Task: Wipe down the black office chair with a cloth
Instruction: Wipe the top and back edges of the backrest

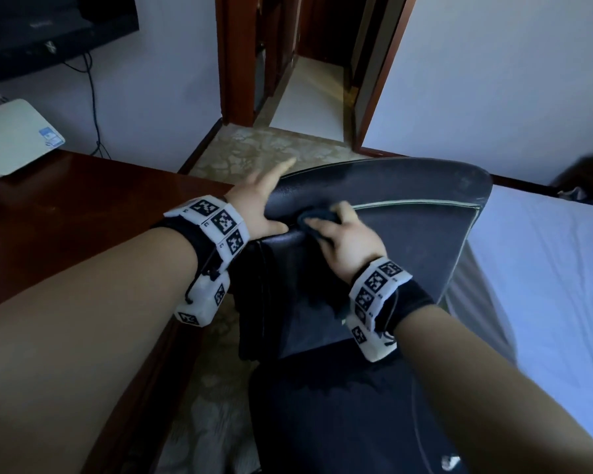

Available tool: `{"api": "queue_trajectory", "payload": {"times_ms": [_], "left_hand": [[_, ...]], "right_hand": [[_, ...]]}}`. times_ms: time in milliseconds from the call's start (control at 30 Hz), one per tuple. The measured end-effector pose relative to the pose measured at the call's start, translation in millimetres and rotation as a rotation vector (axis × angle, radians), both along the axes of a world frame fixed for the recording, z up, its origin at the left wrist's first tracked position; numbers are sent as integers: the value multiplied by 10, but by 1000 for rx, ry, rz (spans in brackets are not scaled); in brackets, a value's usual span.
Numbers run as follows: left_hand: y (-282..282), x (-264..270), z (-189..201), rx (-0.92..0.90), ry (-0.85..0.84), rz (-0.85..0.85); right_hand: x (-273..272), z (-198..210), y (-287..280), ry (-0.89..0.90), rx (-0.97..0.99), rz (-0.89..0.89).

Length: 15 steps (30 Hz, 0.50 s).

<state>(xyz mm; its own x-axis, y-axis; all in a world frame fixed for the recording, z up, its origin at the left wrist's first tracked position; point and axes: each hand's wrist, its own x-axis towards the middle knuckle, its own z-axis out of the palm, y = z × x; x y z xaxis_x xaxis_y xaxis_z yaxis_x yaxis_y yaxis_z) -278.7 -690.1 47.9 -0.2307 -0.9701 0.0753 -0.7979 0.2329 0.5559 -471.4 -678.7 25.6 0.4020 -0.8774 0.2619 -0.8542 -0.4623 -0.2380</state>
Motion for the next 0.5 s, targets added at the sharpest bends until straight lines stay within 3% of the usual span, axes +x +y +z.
{"api": "queue_trajectory", "payload": {"times_ms": [133, 200, 367, 500], "left_hand": [[-48, -184, -36, -64, -334, 48], [-40, -215, -81, -85, -386, 85], [-86, -348, -83, -88, -436, 157], [-68, -517, -96, -63, -486, 278]], "right_hand": [[-19, -178, -85, 25, 133, -53], [-80, -201, -204, 154, 95, -36], [-645, -130, -440, 100, -57, -157], [-765, 7, -467, -21, 11, -139]]}}
